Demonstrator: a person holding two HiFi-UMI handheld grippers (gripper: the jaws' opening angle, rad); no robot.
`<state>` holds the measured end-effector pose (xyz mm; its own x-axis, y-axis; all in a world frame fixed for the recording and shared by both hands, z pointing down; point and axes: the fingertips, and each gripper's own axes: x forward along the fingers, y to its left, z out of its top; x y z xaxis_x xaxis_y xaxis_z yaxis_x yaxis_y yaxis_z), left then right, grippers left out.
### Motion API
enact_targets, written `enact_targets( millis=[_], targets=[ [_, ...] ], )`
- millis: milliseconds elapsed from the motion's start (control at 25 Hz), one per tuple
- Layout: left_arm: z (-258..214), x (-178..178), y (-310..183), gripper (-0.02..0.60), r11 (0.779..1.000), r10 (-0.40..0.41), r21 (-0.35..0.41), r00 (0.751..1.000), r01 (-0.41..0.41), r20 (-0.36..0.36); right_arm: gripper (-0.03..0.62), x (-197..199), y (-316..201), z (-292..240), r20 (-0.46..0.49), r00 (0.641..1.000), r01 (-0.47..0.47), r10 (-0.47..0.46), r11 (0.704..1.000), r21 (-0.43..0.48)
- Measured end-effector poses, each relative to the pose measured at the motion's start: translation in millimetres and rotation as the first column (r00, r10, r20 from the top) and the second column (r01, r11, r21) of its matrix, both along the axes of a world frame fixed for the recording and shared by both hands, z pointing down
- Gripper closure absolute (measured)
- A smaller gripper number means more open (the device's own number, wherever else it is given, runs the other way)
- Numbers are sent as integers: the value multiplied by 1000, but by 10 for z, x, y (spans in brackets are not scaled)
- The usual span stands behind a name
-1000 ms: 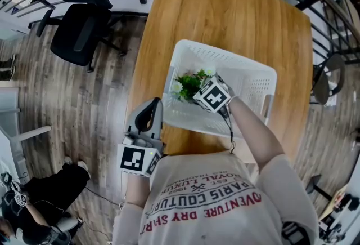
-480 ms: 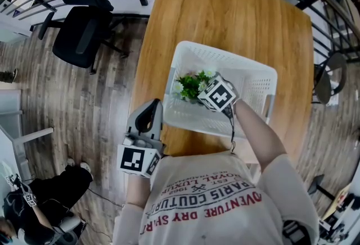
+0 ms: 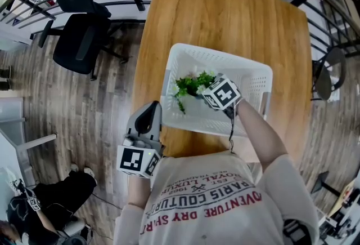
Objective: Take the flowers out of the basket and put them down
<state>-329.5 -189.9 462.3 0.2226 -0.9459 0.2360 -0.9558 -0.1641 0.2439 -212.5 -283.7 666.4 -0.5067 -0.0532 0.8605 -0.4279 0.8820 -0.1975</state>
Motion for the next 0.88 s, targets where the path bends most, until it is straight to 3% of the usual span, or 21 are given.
enact_targets(
  millis=[240,560,760,880],
  targets=[
    [-49,29,-17,566,1000,10,9,1000,-10,7,312,125,17,-66,-4,1000,-10,10,1000,3],
    [-213,146,-32,566,998,43,47,999,-43,6,313,238,-33,-683,45,999,-31,28,996,81],
    [-409,438,-99,566,985,144,97,989,-145,14,313,461,-44,-1182,82,992,-106,96,985,136],
    [-517,749,-259,566,963,238,120,970,-241,43,313,781,-169,-1474,122,979,-184,163,965,187]
  ],
)
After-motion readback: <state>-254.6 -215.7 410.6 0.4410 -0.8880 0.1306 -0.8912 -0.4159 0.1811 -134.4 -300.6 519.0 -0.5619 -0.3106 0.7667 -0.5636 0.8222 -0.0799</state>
